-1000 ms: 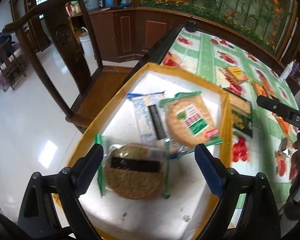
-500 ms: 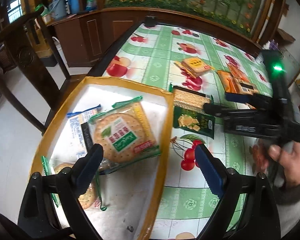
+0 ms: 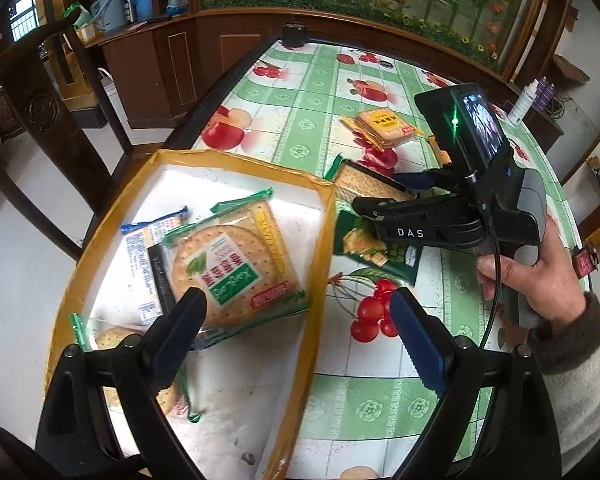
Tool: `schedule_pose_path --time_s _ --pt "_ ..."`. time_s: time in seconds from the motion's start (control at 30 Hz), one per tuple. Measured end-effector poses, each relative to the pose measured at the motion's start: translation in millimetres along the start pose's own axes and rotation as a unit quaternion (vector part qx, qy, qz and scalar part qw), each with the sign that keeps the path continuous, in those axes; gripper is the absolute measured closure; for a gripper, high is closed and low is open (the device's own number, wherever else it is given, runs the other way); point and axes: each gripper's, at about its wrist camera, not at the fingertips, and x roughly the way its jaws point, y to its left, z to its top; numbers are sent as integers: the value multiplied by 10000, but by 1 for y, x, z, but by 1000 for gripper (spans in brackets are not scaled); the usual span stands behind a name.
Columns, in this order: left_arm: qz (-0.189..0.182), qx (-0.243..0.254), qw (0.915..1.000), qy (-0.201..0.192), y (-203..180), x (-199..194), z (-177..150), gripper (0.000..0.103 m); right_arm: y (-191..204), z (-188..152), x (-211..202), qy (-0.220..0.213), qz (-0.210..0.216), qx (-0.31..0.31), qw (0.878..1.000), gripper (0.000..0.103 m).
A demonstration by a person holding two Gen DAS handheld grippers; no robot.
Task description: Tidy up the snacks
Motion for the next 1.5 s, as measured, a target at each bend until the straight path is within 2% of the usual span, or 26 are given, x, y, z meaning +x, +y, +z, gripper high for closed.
schedule_pose_path --time_s 0.1,0.2,0.37,0.53,0.67,0.73,0.8,0.9,1.07,1.2,1.27,1.33,1.4,1.5 --pt "-94 -26 9999 51 -8 5 3 10 -9 -10 -8 -33 -73 280 9996 50" --pt "-254 -72 9996 133 -20 11 5 10 -23 -31 -23 -2 -145 635 9979 50" --pt "-496 -283 9979 313 -48 29 10 10 -38 -81 -55 97 -473 936 9944 50" --pt "-560 -809 9938 513 -70 54 14 10 -53 -118 -76 20 -506 1239 9910 51" --pt "-376 -1311 9890 566 -76 71 21 10 -61 -129 -82 -102 -338 1400 9895 51" --pt "-130 -1558 9865 479 -75 78 26 10 -66 -132 -84 -185 -234 1479 9885 51" --pt "-52 -1851 9816 471 -71 87 30 10 -67 -132 -84 -241 -175 1518 9880 51" --pt "165 -2253 9719 664 -65 105 31 10 -69 -132 -83 -304 -87 1547 9875 51" --pt "536 -2227 9712 664 -72 117 35 7 -74 -133 -90 -487 76 1617 9856 51" --pt "810 -2322 9671 646 -76 123 39 3 -79 -133 -97 -633 170 1696 9833 49" --pt "995 -2171 9684 716 -82 128 40 1 -79 -133 -98 -666 145 1715 9828 47" --pt "1204 -1763 9728 900 -94 136 43 1 -80 -132 -98 -679 143 1731 9825 47" --pt "1085 -1482 9785 937 -103 138 44 1 -81 -133 -98 -689 129 1767 9818 44" --pt "983 -1572 9772 1037 -106 137 44 1 -83 -134 -101 -731 153 1839 9801 42"
